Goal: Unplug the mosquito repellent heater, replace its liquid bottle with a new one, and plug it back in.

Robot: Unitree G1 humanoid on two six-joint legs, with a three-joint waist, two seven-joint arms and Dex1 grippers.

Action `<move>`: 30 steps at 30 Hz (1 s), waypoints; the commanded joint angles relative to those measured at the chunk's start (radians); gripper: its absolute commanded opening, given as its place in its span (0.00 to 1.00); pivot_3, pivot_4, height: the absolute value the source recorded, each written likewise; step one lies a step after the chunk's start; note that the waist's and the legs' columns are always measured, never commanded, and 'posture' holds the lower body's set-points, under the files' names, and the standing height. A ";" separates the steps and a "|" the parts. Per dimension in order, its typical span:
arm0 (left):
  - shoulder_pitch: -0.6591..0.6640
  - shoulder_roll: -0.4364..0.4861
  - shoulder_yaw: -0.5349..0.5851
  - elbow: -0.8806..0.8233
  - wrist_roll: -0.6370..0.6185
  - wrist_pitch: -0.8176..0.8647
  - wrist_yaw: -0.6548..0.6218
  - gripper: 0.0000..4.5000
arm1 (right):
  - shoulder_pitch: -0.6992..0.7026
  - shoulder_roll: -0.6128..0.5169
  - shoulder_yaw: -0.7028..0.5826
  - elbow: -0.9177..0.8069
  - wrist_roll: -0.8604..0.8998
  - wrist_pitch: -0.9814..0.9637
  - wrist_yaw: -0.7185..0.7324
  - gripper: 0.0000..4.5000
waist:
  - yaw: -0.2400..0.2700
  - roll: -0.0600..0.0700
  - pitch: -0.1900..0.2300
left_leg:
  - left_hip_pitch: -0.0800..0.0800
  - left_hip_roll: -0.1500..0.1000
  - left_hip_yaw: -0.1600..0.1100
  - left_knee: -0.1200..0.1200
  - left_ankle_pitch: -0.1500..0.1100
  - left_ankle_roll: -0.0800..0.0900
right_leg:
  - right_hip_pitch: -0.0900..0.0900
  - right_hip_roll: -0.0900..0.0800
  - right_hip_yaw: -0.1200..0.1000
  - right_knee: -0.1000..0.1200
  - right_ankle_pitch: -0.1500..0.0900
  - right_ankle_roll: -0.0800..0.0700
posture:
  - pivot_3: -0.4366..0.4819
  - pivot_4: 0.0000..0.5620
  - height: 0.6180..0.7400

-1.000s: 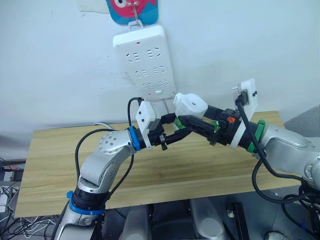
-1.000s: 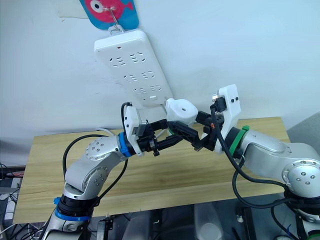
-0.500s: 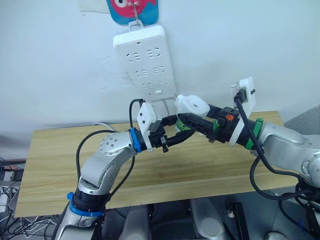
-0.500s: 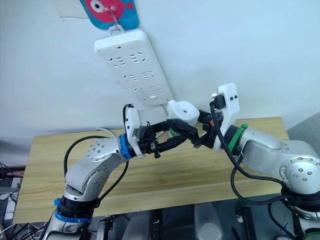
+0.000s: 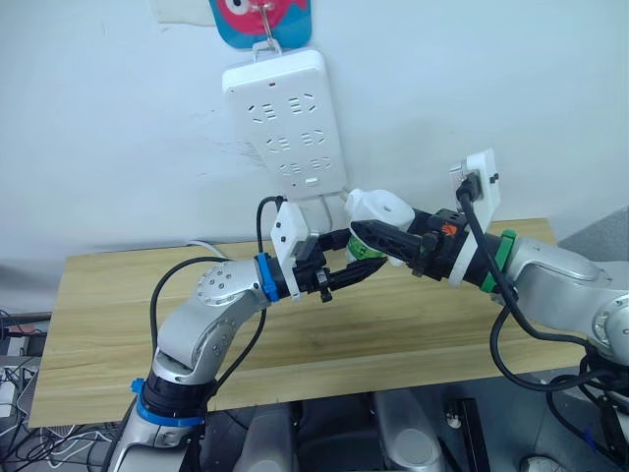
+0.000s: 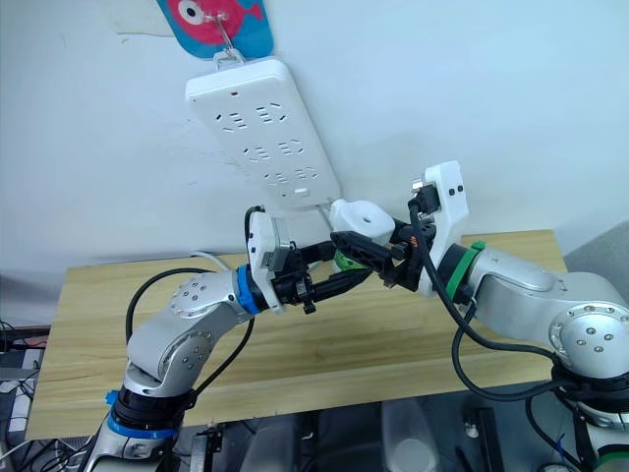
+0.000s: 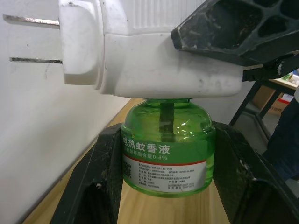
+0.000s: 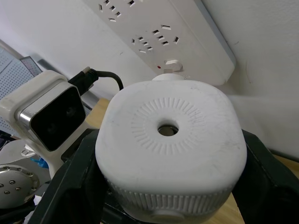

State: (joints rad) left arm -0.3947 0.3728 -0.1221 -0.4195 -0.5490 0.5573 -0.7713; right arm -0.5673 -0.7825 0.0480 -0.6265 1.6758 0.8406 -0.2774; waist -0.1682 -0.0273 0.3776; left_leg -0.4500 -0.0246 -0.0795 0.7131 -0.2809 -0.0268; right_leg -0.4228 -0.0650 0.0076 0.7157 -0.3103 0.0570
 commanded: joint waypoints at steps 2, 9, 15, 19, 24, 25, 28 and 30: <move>0.012 0.007 -0.005 -0.057 -0.020 -0.028 -0.022 0.50 | -0.005 -0.003 -0.007 -0.026 0.026 -0.001 0.000 0.68 | 0.000 0.000 0.000 | 0.000 0.000 0.000 0.000 0.000 0.000 | 0.000 0.000 0.000 0.000 0.000 0.000 | 0.12 0.61 1.00; 0.025 0.028 -0.008 -0.023 -0.003 -0.046 -0.034 0.79 | -0.007 0.002 -0.012 -0.028 0.029 -0.008 -0.006 0.68 | 0.001 0.000 0.000 | 0.000 0.000 0.000 0.000 0.000 0.000 | 0.000 0.000 0.000 0.000 0.000 0.000 | 0.12 0.61 1.00; 0.024 0.041 -0.006 -0.020 -0.004 -0.057 -0.057 1.00 | -0.008 0.004 -0.012 -0.021 0.024 -0.009 -0.010 0.68 | 0.001 0.000 0.000 | 0.000 0.000 0.000 0.000 0.000 0.000 | 0.000 0.000 0.000 0.000 0.000 0.000 | 0.12 0.60 1.00; 0.023 0.043 -0.004 -0.024 -0.005 -0.058 -0.057 1.00 | -0.011 0.009 -0.012 -0.017 0.013 -0.009 -0.006 0.68 | 0.001 0.000 0.000 | 0.000 0.000 0.000 0.000 0.000 0.000 | 0.000 0.000 0.000 0.000 0.000 0.000 | 0.12 0.60 1.00; 0.031 0.041 0.009 -0.028 0.006 -0.080 -0.042 1.00 | -0.010 0.010 -0.019 -0.018 -0.011 -0.009 0.007 0.68 | 0.001 0.000 0.000 | 0.000 0.000 0.000 0.000 0.000 0.000 | 0.000 0.000 0.000 -0.001 0.000 0.000 | 0.13 0.59 1.00; 0.034 0.056 0.021 -0.036 -0.010 -0.065 -0.051 1.00 | -0.008 0.006 -0.023 -0.020 -0.024 -0.008 0.022 0.68 | 0.001 0.000 0.000 | 0.000 0.000 0.000 0.000 0.000 0.000 | 0.000 0.000 0.000 -0.001 0.000 0.000 | 0.13 0.59 1.00; 0.043 0.093 0.051 -0.050 -0.041 -0.044 -0.067 1.00 | -0.003 -0.005 -0.036 -0.022 -0.060 -0.003 0.074 0.68 | 0.000 0.000 0.000 | 0.000 0.000 0.000 0.000 0.000 0.000 | 0.000 0.000 0.000 -0.001 0.000 0.000 | 0.14 0.58 1.00; 0.042 0.115 0.073 -0.057 -0.064 -0.027 -0.068 1.00 | 0.002 -0.013 -0.049 -0.022 -0.080 -0.002 0.118 0.68 | 0.001 0.000 0.000 | 0.000 0.000 0.000 0.000 0.000 0.000 | 0.000 0.000 0.000 -0.001 0.000 0.000 | 0.15 0.57 1.00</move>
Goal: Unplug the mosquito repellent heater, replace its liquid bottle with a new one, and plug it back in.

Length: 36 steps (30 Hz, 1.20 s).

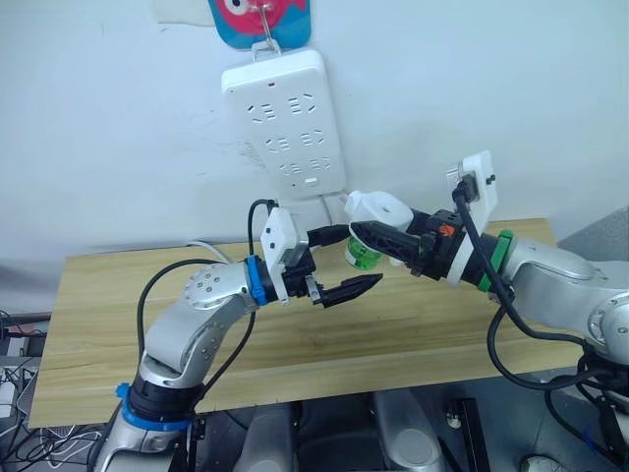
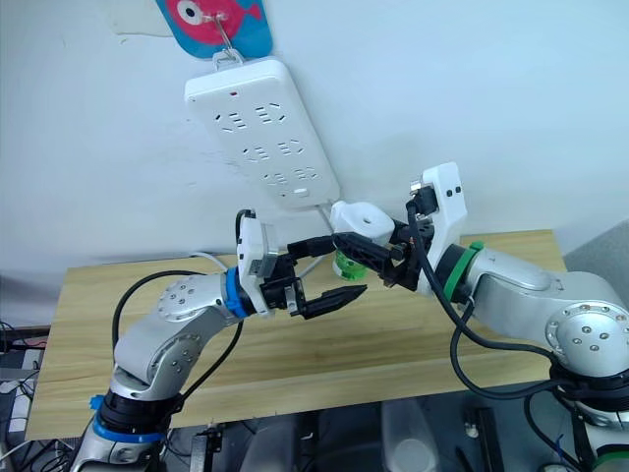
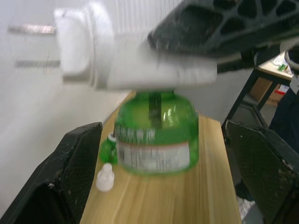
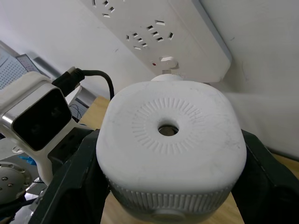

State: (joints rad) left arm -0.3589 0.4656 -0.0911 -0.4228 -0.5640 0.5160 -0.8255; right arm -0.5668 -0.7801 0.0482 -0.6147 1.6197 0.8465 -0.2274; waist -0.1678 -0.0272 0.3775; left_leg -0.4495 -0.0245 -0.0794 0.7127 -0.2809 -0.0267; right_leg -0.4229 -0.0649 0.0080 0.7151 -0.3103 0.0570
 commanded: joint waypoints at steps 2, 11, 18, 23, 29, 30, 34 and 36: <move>0.003 0.040 0.053 -0.053 -0.060 0.022 -0.015 1.00 | 0.003 -0.022 -0.058 -0.036 -0.056 -0.007 0.121 0.68 | 0.003 0.000 0.000 | 0.000 0.000 0.000 0.000 0.000 0.000 | 0.000 0.000 0.000 0.000 0.000 0.000 | 0.16 0.56 1.00; 0.043 0.087 0.144 -0.045 -0.073 0.003 -0.010 1.00 | -0.002 -0.049 -0.072 -0.067 -0.242 -0.022 0.362 0.68 | 0.004 0.001 -0.001 | 0.000 0.000 0.000 0.000 0.000 0.000 | 0.000 0.000 0.000 0.000 0.000 0.000 | 0.18 0.51 1.00; 0.068 0.114 0.252 -0.054 -0.137 0.010 -0.006 1.00 | -0.023 -0.046 -0.080 -0.037 -0.334 -0.029 0.509 0.68 | 0.008 0.001 -0.025 | 0.000 0.000 0.000 -0.001 0.000 0.000 | 0.000 0.000 0.000 -0.001 0.000 0.000 | 0.22 0.46 1.00; 0.063 0.155 0.320 -0.027 -0.166 0.006 -0.016 1.00 | -0.052 -0.015 -0.072 -0.022 -0.374 -0.027 0.563 0.68 | 0.015 0.002 -0.040 | 0.001 0.000 0.000 -0.001 0.000 0.000 | 0.000 0.000 0.000 -0.001 0.000 0.000 | 0.23 0.45 1.00; 0.005 0.172 0.335 0.038 -0.160 0.000 -0.022 1.00 | -0.083 0.018 -0.064 -0.007 -0.419 -0.014 0.602 0.68 | 0.032 0.001 -0.045 | 0.001 0.000 0.001 -0.001 0.000 0.000 | 0.000 0.000 0.001 -0.001 0.000 0.000 | 0.24 0.45 1.00; -0.007 0.171 0.334 0.050 -0.158 -0.004 -0.023 1.00 | -0.083 0.022 -0.065 -0.008 -0.423 -0.012 0.605 0.68 | 0.032 0.001 -0.045 | 0.001 0.000 0.001 -0.001 0.000 0.000 | 0.000 0.000 0.000 -0.001 0.000 0.000 | 0.23 0.45 1.00; -0.062 0.158 0.317 0.122 -0.134 -0.047 -0.050 1.00 | -0.079 0.030 -0.067 -0.018 -0.431 0.000 0.603 0.68 | 0.030 0.001 -0.045 | 0.002 0.000 0.001 -0.001 0.000 0.000 | 0.000 0.000 0.000 -0.001 0.000 0.000 | 0.21 0.46 1.00; -0.082 0.155 0.307 0.152 -0.120 -0.064 -0.058 1.00 | -0.076 0.029 -0.069 -0.023 -0.431 0.009 0.601 0.68 | 0.028 0.001 -0.045 | 0.002 0.000 0.001 -0.001 0.000 0.000 | 0.000 0.000 0.000 0.000 0.000 0.000 | 0.21 0.47 1.00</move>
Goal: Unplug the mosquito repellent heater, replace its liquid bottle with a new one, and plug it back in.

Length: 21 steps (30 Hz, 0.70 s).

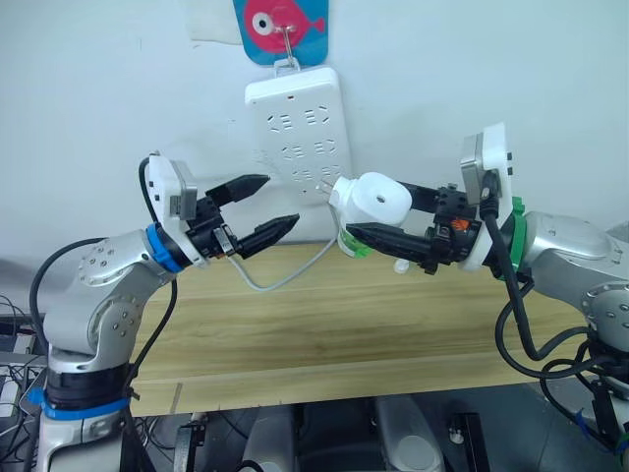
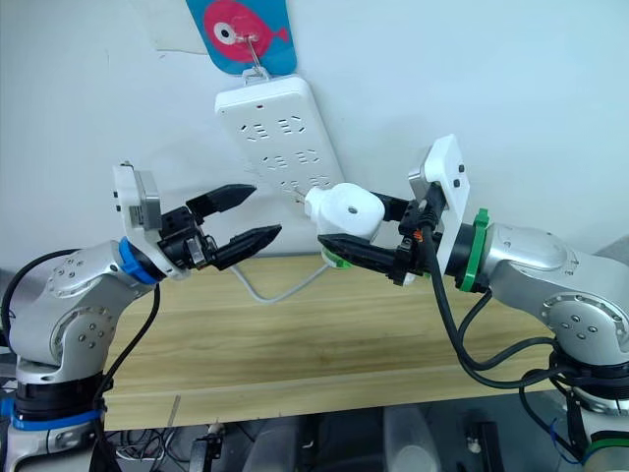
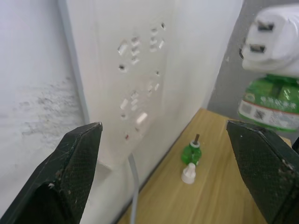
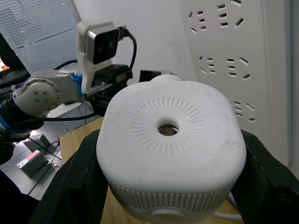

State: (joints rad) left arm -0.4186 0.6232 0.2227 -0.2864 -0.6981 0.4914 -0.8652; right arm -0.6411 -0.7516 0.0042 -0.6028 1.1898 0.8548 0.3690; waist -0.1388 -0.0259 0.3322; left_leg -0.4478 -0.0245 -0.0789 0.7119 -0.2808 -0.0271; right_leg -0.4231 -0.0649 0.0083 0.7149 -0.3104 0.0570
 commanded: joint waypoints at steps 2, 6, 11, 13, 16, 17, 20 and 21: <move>-0.038 -0.003 -0.012 0.041 0.028 -0.057 -0.024 1.00 | 0.001 -0.005 -0.027 -0.045 0.004 0.014 0.003 0.68 | -0.001 0.000 0.000 | 0.000 0.000 0.000 0.000 0.000 0.000 | 0.000 0.000 0.000 0.000 0.000 0.000 | 0.20 0.46 1.00; -0.049 0.002 -0.015 0.075 0.044 -0.081 -0.039 1.00 | 0.009 -0.017 -0.029 -0.063 -0.014 0.028 0.003 0.68 | -0.003 0.000 0.000 | 0.000 0.000 0.000 0.000 0.000 0.000 | 0.000 0.000 0.000 0.000 0.000 0.000 | 0.19 0.46 1.00; -0.094 -0.016 -0.035 0.134 0.065 -0.111 -0.056 1.00 | 0.015 -0.020 -0.036 -0.073 -0.030 0.031 -0.001 0.68 | -0.003 0.000 0.000 | 0.000 0.000 0.000 0.000 0.000 0.000 | 0.000 0.000 0.000 0.000 0.000 0.000 | 0.17 0.46 1.00; -0.118 -0.027 -0.047 0.166 0.076 -0.126 -0.068 1.00 | 0.014 -0.018 -0.039 -0.075 -0.032 0.034 -0.007 0.68 | -0.003 0.000 0.000 | 0.000 0.000 0.000 0.000 0.000 0.000 | 0.000 0.000 0.000 0.000 0.000 0.000 | 0.16 0.46 1.00; -0.141 -0.039 -0.062 0.200 0.083 -0.140 -0.089 1.00 | 0.013 -0.016 -0.043 -0.077 -0.030 0.040 -0.021 0.68 | -0.011 0.000 0.000 | 0.000 0.000 0.000 0.000 0.000 0.000 | 0.000 0.000 0.000 0.000 0.000 0.000 | 0.15 0.46 1.00; -0.145 -0.041 -0.065 0.206 0.084 -0.143 -0.093 1.00 | 0.013 -0.016 -0.044 -0.078 -0.029 0.042 -0.023 0.68 | -0.014 0.000 0.000 | 0.000 0.000 0.000 0.000 0.000 0.000 | 0.000 0.000 0.000 0.000 0.000 0.000 | 0.15 0.46 1.00; -0.157 -0.048 -0.074 0.225 0.088 -0.148 -0.107 1.00 | 0.012 -0.016 -0.046 -0.082 -0.022 0.048 -0.041 0.68 | -0.026 0.000 0.000 | 0.000 0.000 0.000 0.000 0.000 0.000 | 0.000 0.000 0.000 0.001 0.000 0.000 | 0.14 0.47 1.00; -0.159 -0.050 -0.075 0.230 0.089 -0.150 -0.111 1.00 | 0.013 -0.016 -0.047 -0.083 -0.020 0.050 -0.046 0.68 | -0.029 0.000 0.000 | 0.000 0.000 0.000 0.000 0.000 0.000 | 0.000 0.000 0.000 0.001 0.000 0.000 | 0.13 0.47 1.00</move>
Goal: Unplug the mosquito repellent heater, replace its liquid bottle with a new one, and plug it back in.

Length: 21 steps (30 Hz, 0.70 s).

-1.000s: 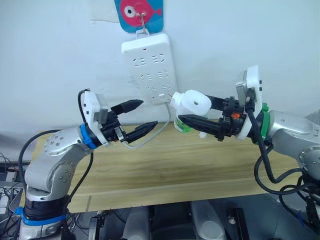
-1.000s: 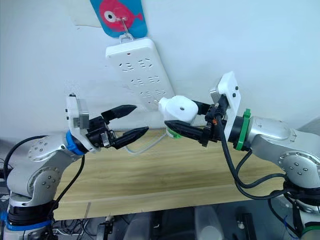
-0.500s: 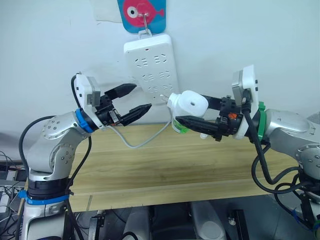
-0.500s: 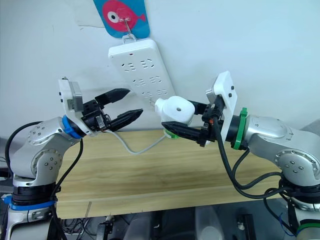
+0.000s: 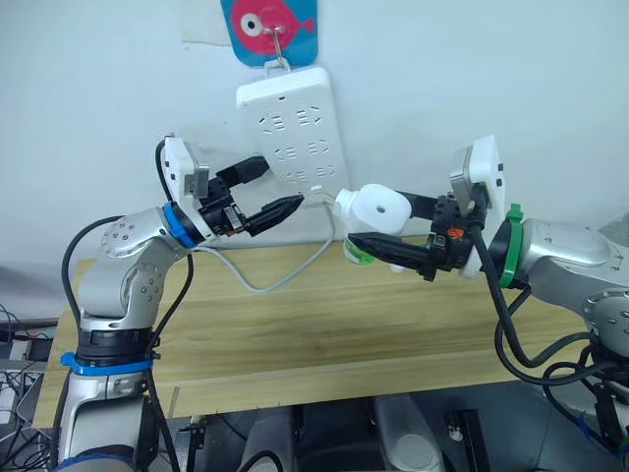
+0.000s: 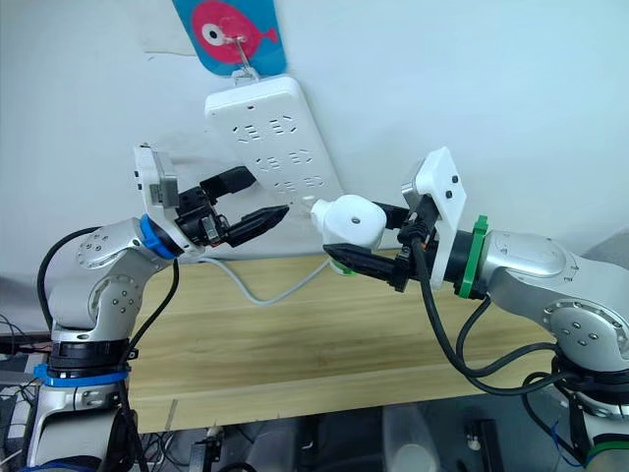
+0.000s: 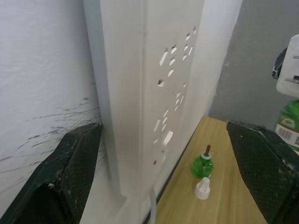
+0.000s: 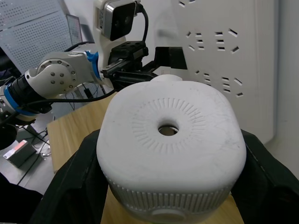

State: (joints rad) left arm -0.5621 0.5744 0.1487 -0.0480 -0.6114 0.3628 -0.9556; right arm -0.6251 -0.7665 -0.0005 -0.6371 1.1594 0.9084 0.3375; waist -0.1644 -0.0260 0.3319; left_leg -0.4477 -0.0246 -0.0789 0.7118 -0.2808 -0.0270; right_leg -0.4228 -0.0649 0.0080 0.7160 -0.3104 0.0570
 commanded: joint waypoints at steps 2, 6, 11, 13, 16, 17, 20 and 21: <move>-0.018 -0.003 -0.002 0.001 0.006 -0.026 -0.024 1.00 | -0.004 -0.002 -0.043 -0.050 0.012 -0.001 -0.021 0.68 | -0.009 0.000 0.000 | 0.000 0.000 0.000 0.000 0.000 0.000 | 0.000 0.000 0.000 0.001 0.000 0.000 | 0.13 0.47 1.00; -0.026 -0.008 0.001 0.023 0.009 -0.033 -0.038 1.00 | 0.000 0.001 -0.046 -0.051 0.013 0.002 -0.032 0.68 | -0.017 0.000 0.000 | 0.000 0.000 0.000 0.000 0.000 0.000 | 0.000 0.000 0.000 0.001 0.000 0.000 | 0.13 0.47 1.00; -0.048 -0.016 -0.001 0.041 -0.006 -0.023 -0.058 1.00 | 0.001 0.005 -0.045 -0.049 0.008 0.007 -0.038 0.68 | -0.026 0.000 0.000 | 0.000 0.000 -0.001 0.000 0.000 0.000 | 0.001 0.000 0.000 0.001 0.000 0.000 | 0.13 0.47 1.00; -0.059 -0.023 -0.003 0.048 -0.010 -0.020 -0.059 1.00 | 0.001 0.007 -0.043 -0.048 0.006 0.009 -0.041 0.68 | -0.027 0.000 0.000 | 0.000 0.000 -0.001 0.000 0.000 0.000 | 0.001 0.000 -0.001 0.001 0.000 0.000 | 0.13 0.48 1.00; -0.065 -0.031 -0.002 0.054 -0.007 -0.020 -0.063 1.00 | 0.002 0.009 -0.043 -0.049 0.008 0.011 -0.046 0.68 | -0.028 0.000 0.000 | 0.000 0.000 -0.001 0.000 0.000 0.000 | 0.001 0.000 -0.001 0.001 0.000 0.000 | 0.13 0.48 1.00; -0.065 -0.034 -0.001 0.055 -0.008 -0.020 -0.064 1.00 | 0.003 0.009 -0.043 -0.049 0.008 0.012 -0.047 0.68 | -0.029 0.000 0.000 | 0.000 0.000 -0.001 0.000 0.000 0.000 | 0.001 0.000 -0.001 0.001 0.000 0.000 | 0.13 0.48 1.00; -0.064 -0.039 0.002 0.054 -0.018 -0.013 -0.067 0.91 | 0.003 0.009 -0.044 -0.049 0.011 0.015 -0.054 0.68 | -0.029 0.000 0.000 | 0.000 0.000 -0.001 0.000 0.000 0.000 | 0.001 0.000 -0.001 0.001 0.000 0.000 | 0.12 0.48 1.00; -0.064 -0.039 0.002 0.055 -0.018 -0.013 -0.067 0.87 | 0.003 0.009 -0.044 -0.049 0.012 0.015 -0.055 0.68 | -0.030 0.000 0.000 | 0.000 0.000 -0.001 0.000 0.000 0.000 | 0.001 0.000 -0.001 0.001 0.000 0.000 | 0.12 0.48 1.00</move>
State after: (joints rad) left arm -0.6091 0.5388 0.1420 0.0227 -0.6130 0.3499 -1.0153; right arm -0.6198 -0.7624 -0.0110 -0.6469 1.1604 0.9293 0.2822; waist -0.1940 -0.0259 0.3319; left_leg -0.4478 -0.0248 -0.0798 0.7117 -0.2808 -0.0270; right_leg -0.4217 -0.0647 0.0073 0.7171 -0.3103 0.0570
